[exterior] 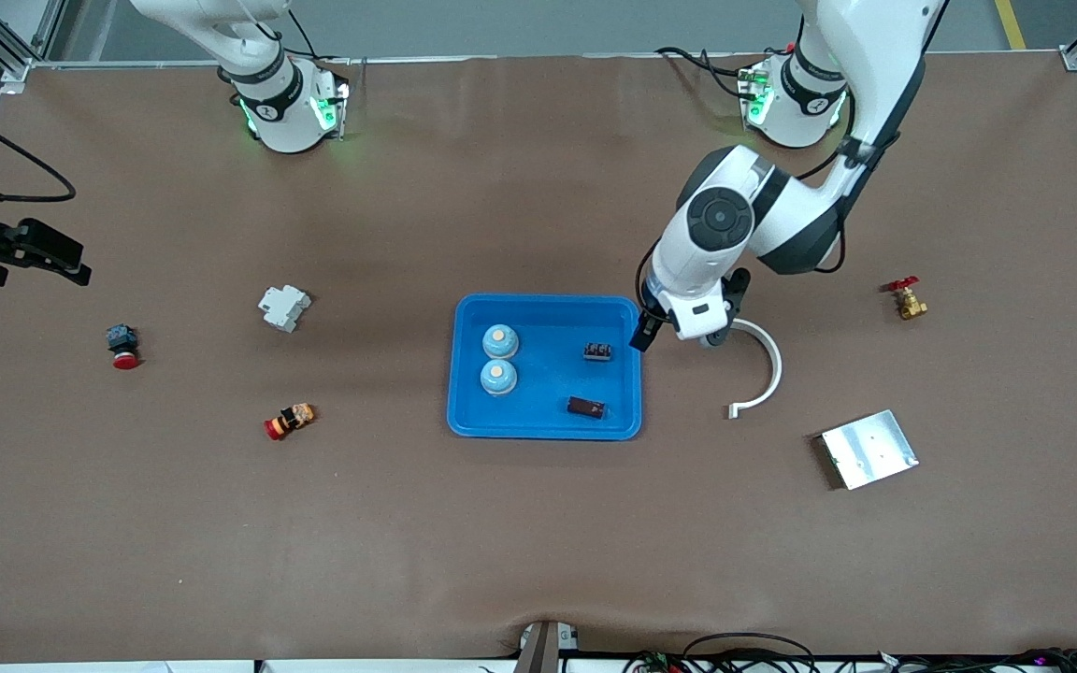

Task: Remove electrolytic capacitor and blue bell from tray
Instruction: 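Grasp a brown capacitor with the left gripper while the right gripper grasps a bell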

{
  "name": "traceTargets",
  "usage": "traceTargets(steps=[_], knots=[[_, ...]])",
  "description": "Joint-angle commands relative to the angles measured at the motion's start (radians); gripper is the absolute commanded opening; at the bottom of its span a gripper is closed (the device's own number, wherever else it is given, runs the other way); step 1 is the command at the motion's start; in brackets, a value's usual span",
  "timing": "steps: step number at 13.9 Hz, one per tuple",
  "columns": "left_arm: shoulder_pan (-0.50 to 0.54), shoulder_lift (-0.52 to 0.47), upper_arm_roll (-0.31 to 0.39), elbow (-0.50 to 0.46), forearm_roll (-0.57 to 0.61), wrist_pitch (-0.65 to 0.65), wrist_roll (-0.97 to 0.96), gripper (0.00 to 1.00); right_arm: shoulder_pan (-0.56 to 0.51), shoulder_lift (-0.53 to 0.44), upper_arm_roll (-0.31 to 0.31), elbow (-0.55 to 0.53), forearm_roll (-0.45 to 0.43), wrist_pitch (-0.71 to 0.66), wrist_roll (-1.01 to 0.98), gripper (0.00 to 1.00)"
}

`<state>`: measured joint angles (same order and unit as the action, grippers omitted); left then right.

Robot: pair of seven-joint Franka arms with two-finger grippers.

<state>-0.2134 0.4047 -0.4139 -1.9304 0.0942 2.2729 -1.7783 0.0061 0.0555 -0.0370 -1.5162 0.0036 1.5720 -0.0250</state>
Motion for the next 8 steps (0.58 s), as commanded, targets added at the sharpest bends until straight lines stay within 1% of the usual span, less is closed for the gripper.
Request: traceTargets(steps=[1, 2, 4, 8], knots=[[-0.035, 0.083, 0.001, 0.074, 0.067, -0.003, -0.105, 1.0, -0.012, -0.008, 0.006, -0.007, 0.0, -0.001, -0.001, 1.0], [-0.04, 0.1, 0.001, 0.09, 0.099, -0.003, -0.148, 1.0, -0.012, -0.008, 0.006, -0.007, 0.0, -0.001, -0.001, 1.0], [-0.053, 0.137, 0.001, 0.12, 0.11, -0.003, -0.249, 1.0, -0.011, -0.009, 0.006, -0.007, -0.002, -0.003, -0.003, 1.0], [-0.095, 0.224, 0.007, 0.185, 0.108, -0.003, -0.325, 1.0, -0.023, -0.005, 0.006, 0.002, 0.0, -0.009, -0.003, 1.0]])
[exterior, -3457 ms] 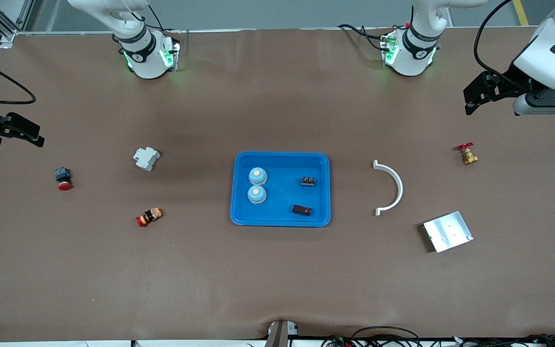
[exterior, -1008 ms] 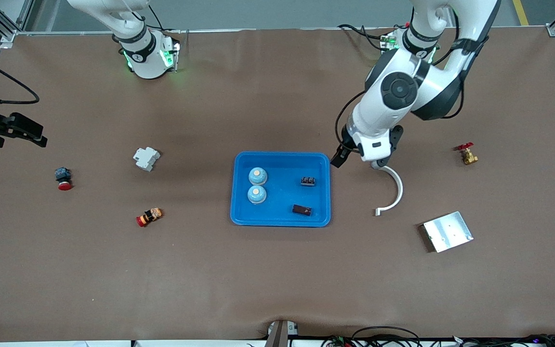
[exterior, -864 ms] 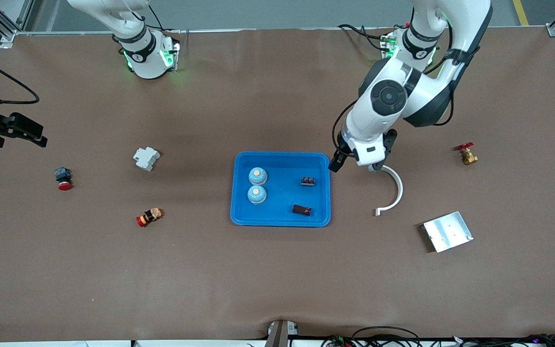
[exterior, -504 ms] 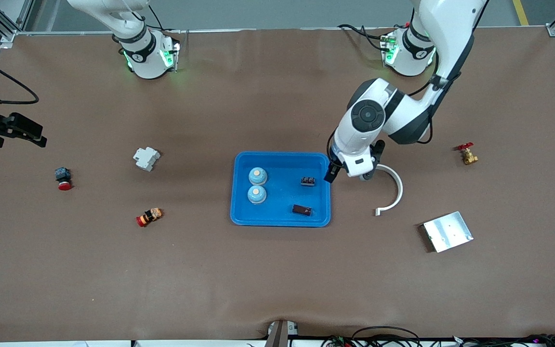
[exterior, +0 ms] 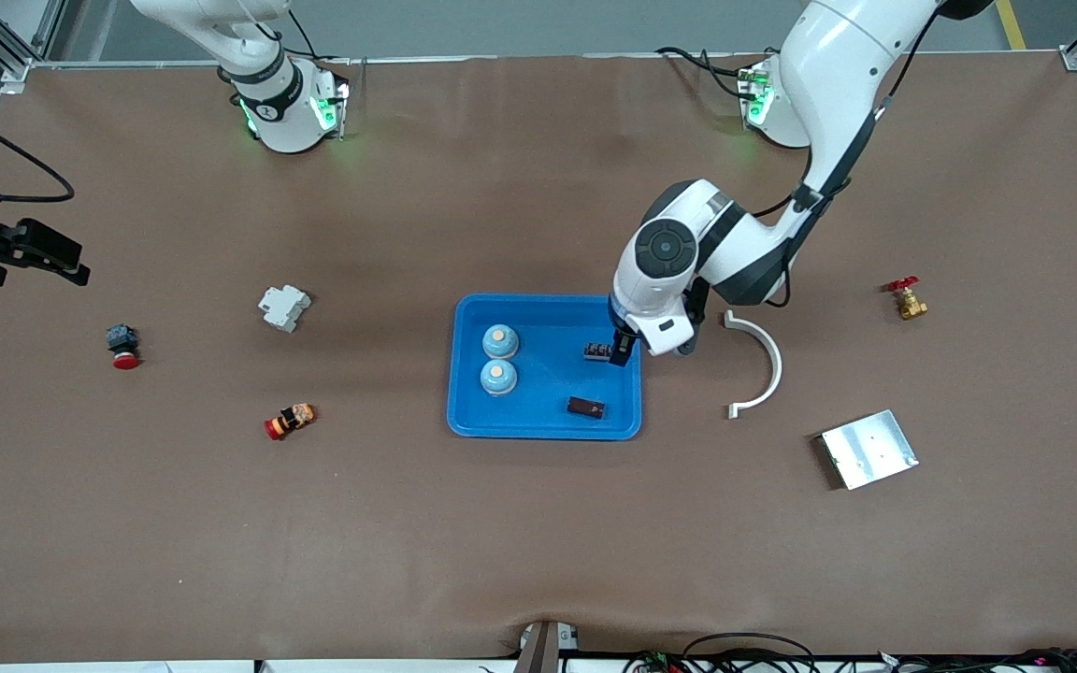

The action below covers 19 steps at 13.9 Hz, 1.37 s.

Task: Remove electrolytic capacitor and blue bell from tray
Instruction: 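Grasp a brown capacitor with the left gripper while the right gripper grasps a bell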

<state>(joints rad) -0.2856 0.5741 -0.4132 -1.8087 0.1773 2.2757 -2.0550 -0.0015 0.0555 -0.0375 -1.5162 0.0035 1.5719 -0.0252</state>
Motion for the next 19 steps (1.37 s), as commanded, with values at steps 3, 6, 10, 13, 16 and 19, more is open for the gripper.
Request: traceTargets(steps=[3, 6, 10, 13, 16, 19], knots=[[-0.041, 0.119, 0.01, 0.121, 0.025, -0.004, -0.076, 1.0, 0.02, -0.002, 0.016, 0.004, 0.004, -0.059, -0.002, 1.0], [-0.055, 0.148, 0.017, 0.152, 0.04, -0.004, -0.085, 1.0, 0.095, 0.044, 0.016, -0.004, 0.016, 0.038, 0.014, 1.0], [-0.055, 0.204, 0.017, 0.21, 0.08, -0.004, -0.106, 1.0, 0.24, 0.156, 0.016, -0.004, 0.018, 0.143, 0.198, 1.0], [-0.061, 0.224, 0.025, 0.219, 0.087, 0.019, -0.106, 1.0, 0.319, 0.251, 0.016, -0.004, 0.018, 0.177, 0.278, 1.0], [-0.079, 0.234, 0.042, 0.219, 0.09, 0.039, -0.106, 1.0, 0.354, 0.351, 0.015, -0.004, 0.162, 0.239, 0.408, 1.0], [-0.079, 0.236, 0.045, 0.219, 0.09, 0.039, -0.105, 1.0, 0.426, 0.426, 0.014, -0.004, 0.164, 0.341, 0.525, 1.0]])
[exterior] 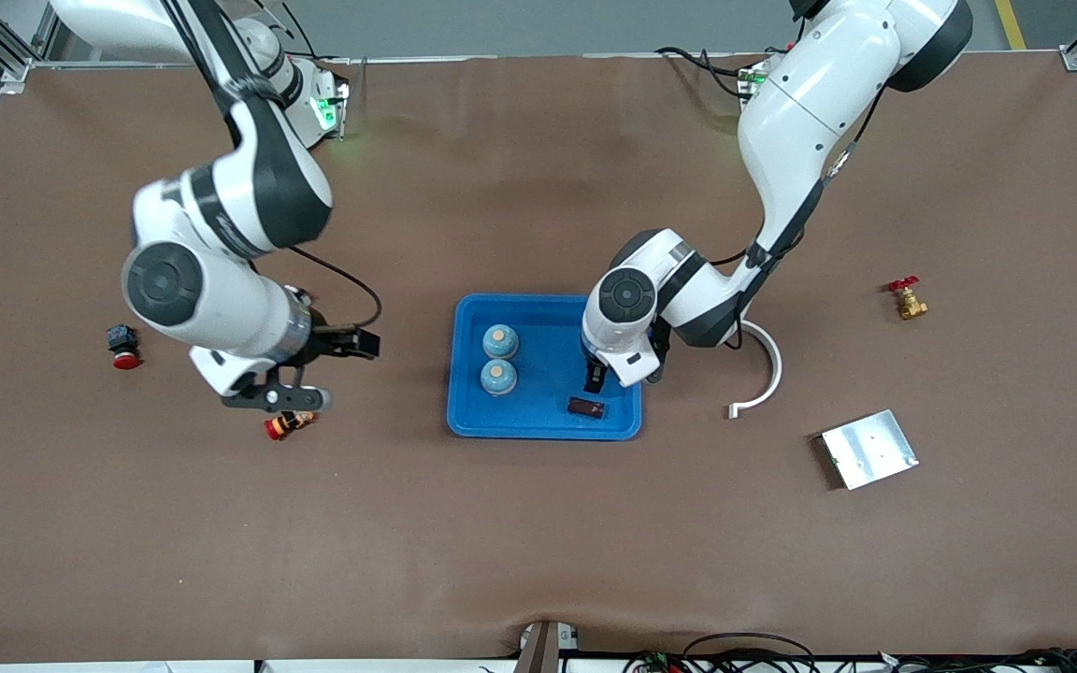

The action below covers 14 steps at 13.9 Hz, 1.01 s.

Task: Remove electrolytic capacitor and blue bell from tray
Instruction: 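Grasp a brown capacitor with the left gripper while the right gripper grasps a bell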

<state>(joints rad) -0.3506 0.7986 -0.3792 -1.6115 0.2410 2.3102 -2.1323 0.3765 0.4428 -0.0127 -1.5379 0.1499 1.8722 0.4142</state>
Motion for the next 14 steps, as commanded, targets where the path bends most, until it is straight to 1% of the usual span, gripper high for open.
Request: traceTargets(steps=[1, 4, 6, 7, 9, 10, 12, 13, 14], knots=[[-0.016, 0.011, 0.011, 0.022, 0.029, 0.005, -0.028, 1.0, 0.079, 0.059, -0.01, 0.018, 0.014, 0.074, 0.142, 1.0], [-0.025, 0.011, 0.011, 0.021, 0.034, 0.005, -0.028, 1.0, 0.134, 0.112, -0.012, 0.019, 0.01, 0.159, 0.224, 1.0], [-0.03, 0.01, 0.011, 0.021, 0.034, 0.005, -0.037, 1.0, 0.169, 0.14, -0.016, 0.022, -0.032, 0.165, 0.25, 1.0], [-0.034, 0.01, 0.013, 0.021, 0.035, 0.005, -0.041, 0.88, 0.182, 0.16, -0.015, 0.027, -0.062, 0.166, 0.315, 1.0], [-0.039, 0.01, 0.013, 0.021, 0.04, 0.005, -0.072, 0.51, 0.194, 0.184, -0.015, 0.032, -0.101, 0.17, 0.408, 1.0], [-0.039, 0.01, 0.013, 0.021, 0.04, 0.005, -0.077, 0.42, 0.2, 0.192, -0.015, 0.032, -0.099, 0.182, 0.413, 1.0], [-0.038, 0.01, 0.013, 0.021, 0.055, 0.005, -0.077, 0.41, 0.205, 0.215, -0.013, 0.032, -0.092, 0.215, 0.439, 1.0], [-0.037, 0.01, 0.013, 0.021, 0.061, 0.005, -0.077, 0.36, 0.205, 0.226, -0.013, 0.035, -0.087, 0.249, 0.454, 1.0], [-0.037, 0.01, 0.013, 0.019, 0.061, 0.005, -0.075, 0.27, 0.205, 0.238, -0.013, 0.038, -0.082, 0.284, 0.49, 1.0]])
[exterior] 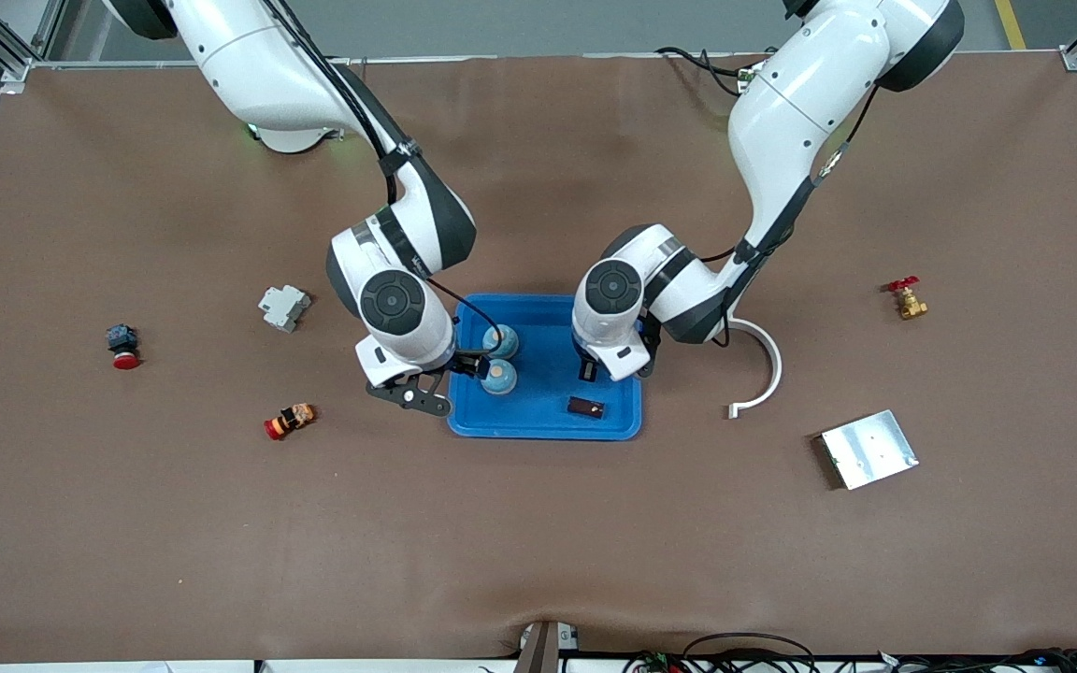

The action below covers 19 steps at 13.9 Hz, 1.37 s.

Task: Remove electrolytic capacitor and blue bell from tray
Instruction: 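Grasp a brown capacitor with the left gripper while the right gripper grasps a bell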

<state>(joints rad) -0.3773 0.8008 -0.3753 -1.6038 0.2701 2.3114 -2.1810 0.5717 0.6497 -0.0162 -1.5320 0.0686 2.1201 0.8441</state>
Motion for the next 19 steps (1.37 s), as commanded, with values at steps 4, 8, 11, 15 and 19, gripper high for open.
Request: traceTargets(steps=[4, 8, 11, 15, 19], knots=[[-0.009, 0.006, 0.009, 0.013, 0.034, 0.0, -0.017, 0.0, 0.059, 0.102, -0.01, 0.105, -0.007, 0.04, 0.108, 1.0], [-0.008, -0.018, 0.007, 0.048, 0.035, -0.058, -0.01, 0.0, 0.073, 0.156, -0.008, 0.176, -0.013, -0.003, 0.211, 1.0], [-0.005, -0.023, 0.001, 0.122, 0.032, -0.177, 0.019, 0.0, 0.065, 0.18, -0.008, 0.179, -0.009, 0.003, 0.213, 1.0], [0.018, -0.06, -0.007, 0.151, 0.018, -0.267, 0.128, 0.0, 0.057, 0.205, 0.015, 0.184, -0.01, 0.018, 0.216, 1.0], [0.035, -0.129, -0.005, 0.136, -0.021, -0.359, 0.477, 0.0, 0.054, 0.205, 0.03, 0.208, -0.01, 0.017, 0.216, 1.0]])
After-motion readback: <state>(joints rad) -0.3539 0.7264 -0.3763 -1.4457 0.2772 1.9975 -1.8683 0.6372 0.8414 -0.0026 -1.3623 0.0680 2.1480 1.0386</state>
